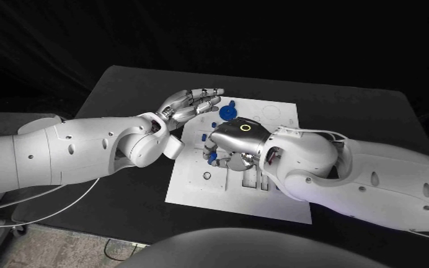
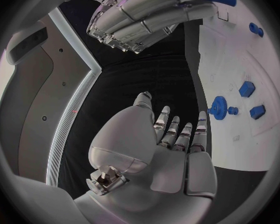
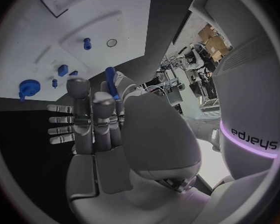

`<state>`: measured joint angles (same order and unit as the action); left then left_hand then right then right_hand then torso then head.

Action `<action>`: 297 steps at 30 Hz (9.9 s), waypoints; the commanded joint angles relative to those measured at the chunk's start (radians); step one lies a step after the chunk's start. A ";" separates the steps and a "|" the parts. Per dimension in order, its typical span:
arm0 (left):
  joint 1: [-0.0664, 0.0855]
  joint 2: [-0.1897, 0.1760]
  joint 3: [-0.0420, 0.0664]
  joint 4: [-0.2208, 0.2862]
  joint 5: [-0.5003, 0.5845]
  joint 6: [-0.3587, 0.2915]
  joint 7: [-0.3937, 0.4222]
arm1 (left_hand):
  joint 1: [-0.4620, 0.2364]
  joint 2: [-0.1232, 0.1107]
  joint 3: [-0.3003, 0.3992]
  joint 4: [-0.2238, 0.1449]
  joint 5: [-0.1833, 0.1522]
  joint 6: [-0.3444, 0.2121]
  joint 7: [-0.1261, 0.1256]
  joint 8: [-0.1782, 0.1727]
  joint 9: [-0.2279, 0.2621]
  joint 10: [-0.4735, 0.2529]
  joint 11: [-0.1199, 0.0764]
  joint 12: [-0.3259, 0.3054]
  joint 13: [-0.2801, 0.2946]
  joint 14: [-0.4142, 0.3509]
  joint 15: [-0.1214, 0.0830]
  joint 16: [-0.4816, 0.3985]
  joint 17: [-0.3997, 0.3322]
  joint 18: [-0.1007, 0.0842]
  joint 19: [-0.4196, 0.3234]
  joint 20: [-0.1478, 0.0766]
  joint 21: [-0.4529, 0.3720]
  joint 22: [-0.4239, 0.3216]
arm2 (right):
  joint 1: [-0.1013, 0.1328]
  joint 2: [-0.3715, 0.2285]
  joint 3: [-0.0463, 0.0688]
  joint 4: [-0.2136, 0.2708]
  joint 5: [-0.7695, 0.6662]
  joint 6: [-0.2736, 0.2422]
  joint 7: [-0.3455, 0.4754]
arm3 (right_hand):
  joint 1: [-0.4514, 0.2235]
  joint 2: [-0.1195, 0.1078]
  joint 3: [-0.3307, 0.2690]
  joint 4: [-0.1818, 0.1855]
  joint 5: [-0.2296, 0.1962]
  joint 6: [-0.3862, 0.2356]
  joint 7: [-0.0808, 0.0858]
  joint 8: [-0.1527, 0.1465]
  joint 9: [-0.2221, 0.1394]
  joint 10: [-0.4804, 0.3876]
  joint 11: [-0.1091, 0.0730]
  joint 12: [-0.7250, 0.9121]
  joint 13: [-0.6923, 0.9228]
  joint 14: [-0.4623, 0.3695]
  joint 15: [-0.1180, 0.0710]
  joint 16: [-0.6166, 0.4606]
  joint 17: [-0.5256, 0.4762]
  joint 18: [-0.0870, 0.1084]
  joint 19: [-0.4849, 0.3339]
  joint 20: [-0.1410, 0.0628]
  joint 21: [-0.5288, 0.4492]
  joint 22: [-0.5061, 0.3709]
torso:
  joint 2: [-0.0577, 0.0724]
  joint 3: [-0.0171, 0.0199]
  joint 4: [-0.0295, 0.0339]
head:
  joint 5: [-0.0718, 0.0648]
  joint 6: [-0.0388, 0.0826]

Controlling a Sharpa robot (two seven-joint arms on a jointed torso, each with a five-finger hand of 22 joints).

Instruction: Assemble the parts on the task board

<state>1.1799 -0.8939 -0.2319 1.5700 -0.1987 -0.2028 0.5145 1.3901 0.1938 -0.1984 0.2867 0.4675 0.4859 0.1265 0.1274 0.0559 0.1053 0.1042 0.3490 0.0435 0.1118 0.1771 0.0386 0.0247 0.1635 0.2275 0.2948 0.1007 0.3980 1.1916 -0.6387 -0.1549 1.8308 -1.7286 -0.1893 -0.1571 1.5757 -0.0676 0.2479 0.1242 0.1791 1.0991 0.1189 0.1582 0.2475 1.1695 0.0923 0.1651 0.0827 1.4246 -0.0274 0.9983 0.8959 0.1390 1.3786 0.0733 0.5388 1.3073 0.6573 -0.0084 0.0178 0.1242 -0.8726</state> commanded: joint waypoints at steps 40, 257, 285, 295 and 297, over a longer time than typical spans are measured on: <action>-0.001 -0.041 0.001 0.025 0.037 -0.029 0.029 | -0.010 0.033 0.001 0.000 0.021 0.029 0.011 0.024 0.004 0.014 0.010 0.030 0.003 0.014 -0.001 0.010 0.003 -0.020 -0.025 -0.002 -0.009 -0.038 | -0.123 0.109 0.001 -0.151 -0.151 0.015 0.023 | -0.001 -0.020 0.022 -0.010 -0.003 -0.008 0.000 -0.015 -0.003 0.066 -0.042 0.012 0.005 -0.009 -0.001 -0.008 -0.004 0.007 -0.008 -0.001 -0.002 0.070 | 0.000 0.0002 0.0006 | 0.025 0.000; -0.044 -0.011 0.000 -0.013 -0.089 -0.044 0.057 | -0.020 0.043 -0.048 0.002 0.004 -0.295 -0.130 -0.088 -0.026 -0.073 0.022 -0.046 -0.007 -0.076 -0.006 -0.020 -0.013 -0.081 -0.166 0.000 -0.065 -0.278 | 0.019 -0.239 -0.007 -0.031 0.823 0.180 -0.451 | -0.567 0.015 0.041 0.009 0.471 -0.155 -0.097 0.266 0.587 0.401 -0.145 1.406 1.488 0.097 -0.082 0.382 0.392 -0.065 0.083 -0.071 0.643 0.165 | -0.009 -0.0028 -0.0001 | -0.025 0.000; -0.044 -0.005 0.000 -0.016 -0.089 -0.028 0.047 | -0.014 0.044 -0.046 0.002 0.006 -0.275 -0.116 -0.082 -0.024 -0.072 0.022 -0.043 -0.007 -0.063 0.000 -0.013 -0.010 -0.080 -0.158 0.000 -0.061 -0.272 | -0.014 -0.170 -0.007 -0.080 0.785 0.202 -0.467 | -0.637 0.040 -0.003 0.072 0.200 -0.148 -0.074 0.186 0.481 0.401 -0.123 1.406 1.488 0.095 -0.065 0.372 0.380 -0.061 0.077 -0.054 0.616 0.159 | -0.009 -0.0030 0.0002 | -0.024 0.000; -0.044 -0.005 0.000 -0.016 -0.089 -0.022 0.043 | -0.011 0.044 -0.044 0.002 0.008 -0.259 -0.107 -0.076 -0.022 -0.070 0.023 -0.036 -0.006 -0.057 0.004 -0.010 -0.009 -0.081 -0.155 0.000 -0.059 -0.271 | -0.015 -0.166 -0.007 -0.081 0.785 0.215 -0.473 | -0.662 0.045 -0.045 0.094 0.066 -0.140 -0.074 0.180 0.461 0.401 -0.123 1.406 1.488 0.094 -0.064 0.370 0.377 -0.059 0.075 -0.053 0.606 0.157 | -0.009 -0.0028 0.0002 | -0.023 0.000; -0.045 -0.004 0.000 -0.016 -0.089 -0.022 0.044 | -0.011 0.045 -0.044 0.002 0.008 -0.258 -0.107 -0.075 -0.021 -0.069 0.023 -0.035 -0.006 -0.057 0.004 -0.009 -0.009 -0.081 -0.155 0.000 -0.059 -0.270 | -0.016 -0.165 -0.007 -0.082 0.785 0.219 -0.474 | -0.666 0.046 -0.054 0.098 0.038 -0.139 -0.074 0.180 0.457 0.401 -0.123 1.406 1.488 0.094 -0.064 0.369 0.376 -0.059 0.075 -0.053 0.605 0.157 | -0.009 -0.0028 0.0003 | -0.023 0.000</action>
<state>1.1364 -0.9005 -0.2319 1.5527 -0.2879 -0.2466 0.5512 1.3709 0.2393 -0.2477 0.2894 0.4702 0.2200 0.0214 0.0458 0.0333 0.0356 0.1237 0.3082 0.0363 0.0475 0.1807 0.0232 0.0149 0.0926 0.0632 0.2947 0.0349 0.1269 1.1787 -0.8032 -0.1601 1.7525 -0.9337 0.0034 -0.6133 0.9174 -0.0198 0.1959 0.2227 0.2211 0.9594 0.0408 0.3382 0.7043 1.4662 -0.0397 1.5670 1.3079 1.4645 -0.0984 1.3707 1.2735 0.0764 1.4519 0.0145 1.1481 1.3076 0.6482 -0.0114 0.0181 0.1009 -0.8726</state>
